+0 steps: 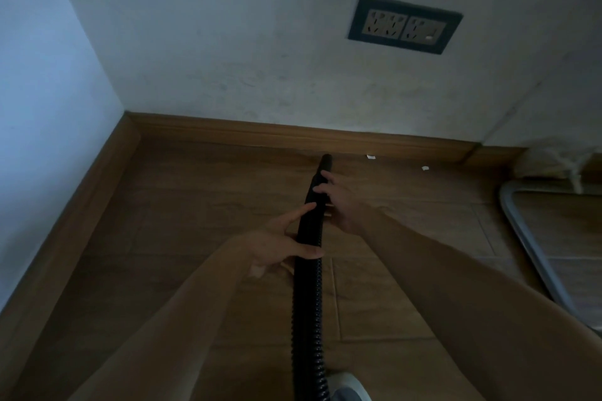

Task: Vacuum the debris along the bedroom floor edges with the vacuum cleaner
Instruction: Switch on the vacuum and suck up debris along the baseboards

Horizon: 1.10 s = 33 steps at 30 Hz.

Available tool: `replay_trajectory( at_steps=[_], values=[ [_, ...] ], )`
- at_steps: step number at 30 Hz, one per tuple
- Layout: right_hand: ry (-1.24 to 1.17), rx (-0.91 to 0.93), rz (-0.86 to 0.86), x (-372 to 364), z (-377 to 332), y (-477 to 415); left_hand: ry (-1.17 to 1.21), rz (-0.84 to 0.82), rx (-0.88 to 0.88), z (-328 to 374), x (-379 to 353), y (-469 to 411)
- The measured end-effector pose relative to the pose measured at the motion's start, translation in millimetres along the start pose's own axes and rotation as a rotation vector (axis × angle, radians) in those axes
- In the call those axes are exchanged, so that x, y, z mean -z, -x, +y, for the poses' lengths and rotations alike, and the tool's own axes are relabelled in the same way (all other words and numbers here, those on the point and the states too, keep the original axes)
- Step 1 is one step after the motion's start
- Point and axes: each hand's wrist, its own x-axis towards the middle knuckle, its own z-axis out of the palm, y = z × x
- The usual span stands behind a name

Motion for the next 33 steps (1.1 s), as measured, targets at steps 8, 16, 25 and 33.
replay_trajectory(
  at_steps=[8,16,25,33],
  values=[
    [-0.01,0.009,0.005,4,-2,0,-0.003,0.003,0.021,-2,1,-6],
    [-0.014,0.019,0.026,13,-1,4,-0.025,-0.01,0.0,2,-7,-8],
    [-0.01,0.003,-0.026,6,0,3,-0.026,-0.005,0.013,4,-4,-5],
    [0.03,0.017,-0.038,-8,-2,1,-0.009,0.054,0.021,0,-1,-1]
  ],
)
